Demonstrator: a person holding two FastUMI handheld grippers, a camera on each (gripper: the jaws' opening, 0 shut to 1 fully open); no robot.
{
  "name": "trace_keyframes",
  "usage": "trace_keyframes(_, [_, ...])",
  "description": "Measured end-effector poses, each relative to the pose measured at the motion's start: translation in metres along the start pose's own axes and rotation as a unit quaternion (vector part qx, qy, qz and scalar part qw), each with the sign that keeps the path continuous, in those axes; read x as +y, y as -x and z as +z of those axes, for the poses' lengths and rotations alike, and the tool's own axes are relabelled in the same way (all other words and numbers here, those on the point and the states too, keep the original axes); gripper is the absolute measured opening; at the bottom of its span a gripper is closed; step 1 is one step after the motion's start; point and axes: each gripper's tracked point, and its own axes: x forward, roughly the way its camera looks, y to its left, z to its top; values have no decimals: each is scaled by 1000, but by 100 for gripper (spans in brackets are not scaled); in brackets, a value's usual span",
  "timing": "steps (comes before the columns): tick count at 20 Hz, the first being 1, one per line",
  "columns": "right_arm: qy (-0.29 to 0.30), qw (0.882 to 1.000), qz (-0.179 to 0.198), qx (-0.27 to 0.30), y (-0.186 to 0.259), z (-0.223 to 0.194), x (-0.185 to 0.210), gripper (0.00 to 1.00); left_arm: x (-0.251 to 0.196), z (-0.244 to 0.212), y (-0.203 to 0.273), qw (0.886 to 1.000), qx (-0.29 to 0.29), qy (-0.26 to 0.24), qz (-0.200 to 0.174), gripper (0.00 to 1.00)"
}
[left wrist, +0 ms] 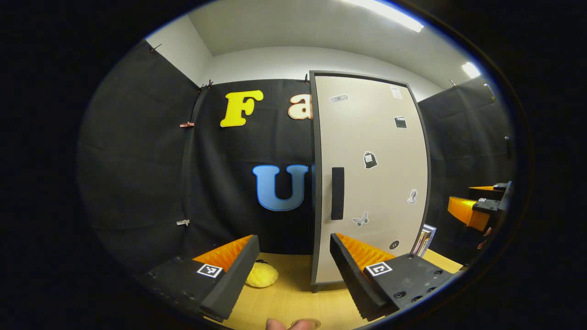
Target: Open the cabinet door with the right hand, grasp the bottle in the cabinet with the left hand and place it on the coaster, then close the cabinet door with the right hand.
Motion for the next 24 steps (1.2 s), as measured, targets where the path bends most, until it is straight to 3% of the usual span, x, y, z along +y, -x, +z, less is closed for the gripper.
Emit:
trace_keyframes(11, [-8,1000,17,2,-8,6,19,97,6,-1,0,1000,-4,-9,13,98])
trace_keyframes(15, [-10,999,37,-5,-28,18,48,97,11,-3,-1,1000,-3,-13,24,98])
trace_keyframes(24, [-23,995,93,-16,-101,35,154,97,21,-3,-3,999,-4,-10,43,97])
